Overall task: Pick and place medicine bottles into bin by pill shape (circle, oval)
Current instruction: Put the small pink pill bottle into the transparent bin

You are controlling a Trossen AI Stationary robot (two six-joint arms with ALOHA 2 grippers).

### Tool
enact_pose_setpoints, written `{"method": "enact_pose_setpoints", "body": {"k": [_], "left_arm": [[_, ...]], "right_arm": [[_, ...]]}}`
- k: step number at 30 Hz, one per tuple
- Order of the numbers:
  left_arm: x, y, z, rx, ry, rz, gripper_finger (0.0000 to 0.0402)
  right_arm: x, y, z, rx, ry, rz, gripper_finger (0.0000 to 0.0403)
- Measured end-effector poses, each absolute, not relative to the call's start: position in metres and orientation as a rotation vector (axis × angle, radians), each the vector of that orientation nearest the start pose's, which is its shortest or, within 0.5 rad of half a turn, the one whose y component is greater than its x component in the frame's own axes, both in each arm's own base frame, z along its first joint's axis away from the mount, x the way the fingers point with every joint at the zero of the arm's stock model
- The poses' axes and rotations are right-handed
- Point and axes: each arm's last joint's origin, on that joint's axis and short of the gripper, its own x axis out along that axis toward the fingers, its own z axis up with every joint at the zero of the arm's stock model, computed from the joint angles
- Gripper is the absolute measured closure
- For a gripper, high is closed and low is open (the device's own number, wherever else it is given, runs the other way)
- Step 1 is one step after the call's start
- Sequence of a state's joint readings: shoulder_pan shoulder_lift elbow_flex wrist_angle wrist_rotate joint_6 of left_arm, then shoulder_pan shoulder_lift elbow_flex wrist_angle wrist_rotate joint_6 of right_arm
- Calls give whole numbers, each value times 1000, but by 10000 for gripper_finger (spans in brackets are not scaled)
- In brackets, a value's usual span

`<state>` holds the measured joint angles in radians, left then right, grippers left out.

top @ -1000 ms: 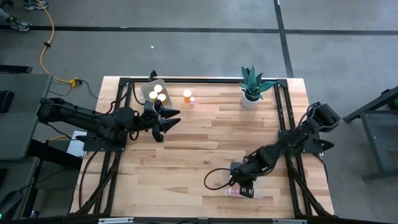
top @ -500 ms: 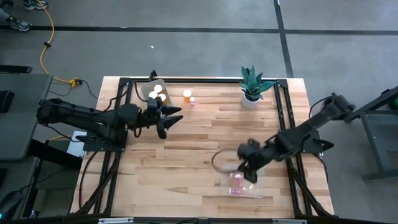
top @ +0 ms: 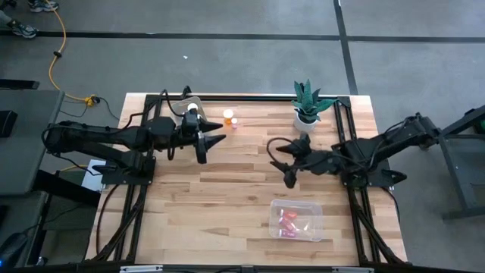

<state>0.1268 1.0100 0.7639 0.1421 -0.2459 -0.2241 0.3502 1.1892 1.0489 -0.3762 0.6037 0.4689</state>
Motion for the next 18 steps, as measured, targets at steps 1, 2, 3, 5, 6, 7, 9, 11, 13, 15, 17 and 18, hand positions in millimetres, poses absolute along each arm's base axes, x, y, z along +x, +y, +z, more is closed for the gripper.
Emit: {"method": "enact_pose_setpoints", "body": {"k": [1, 2, 3, 5, 6, 7, 9, 11, 13, 15, 17, 18], "left_arm": [[224, 36, 316, -215, 62, 382, 209], [224, 36, 316, -215, 62, 382, 209], [224, 35, 316, -215, 62, 381, 209], [225, 35, 316, -215, 63, 378, 209], [225, 35, 316, -215, 63, 378, 209], [225, 35, 316, -215, 63, 378, 209], [225, 35, 316, -215, 63, 378, 209], [225, 35, 315, -215, 72, 374, 209], [228, 35, 312, -215, 89, 372, 209], [232, 40, 305, -248, 124, 395, 209], [240, 49, 302, -285, 198, 433, 209], [246, 54, 300, -292, 248, 450, 209]], "right_arm": [[244, 70, 330, 209, 372, -347, 151], [245, 69, 332, 200, 360, -346, 151], [246, 68, 332, 192, 358, -345, 151], [247, 65, 330, 191, 361, -352, 151], [247, 64, 326, 194, 356, -355, 151], [247, 63, 319, 197, 352, -358, 151], [247, 61, 299, 225, 336, -349, 151], [247, 58, 280, 304, 292, -319, 151], [245, 54, 269, 375, 231, -290, 151], [245, 51, 268, 431, 147, -283, 151], [245, 49, 269, 443, 111, -282, 151], [246, 48, 271, 441, 101, -282, 151]]}}
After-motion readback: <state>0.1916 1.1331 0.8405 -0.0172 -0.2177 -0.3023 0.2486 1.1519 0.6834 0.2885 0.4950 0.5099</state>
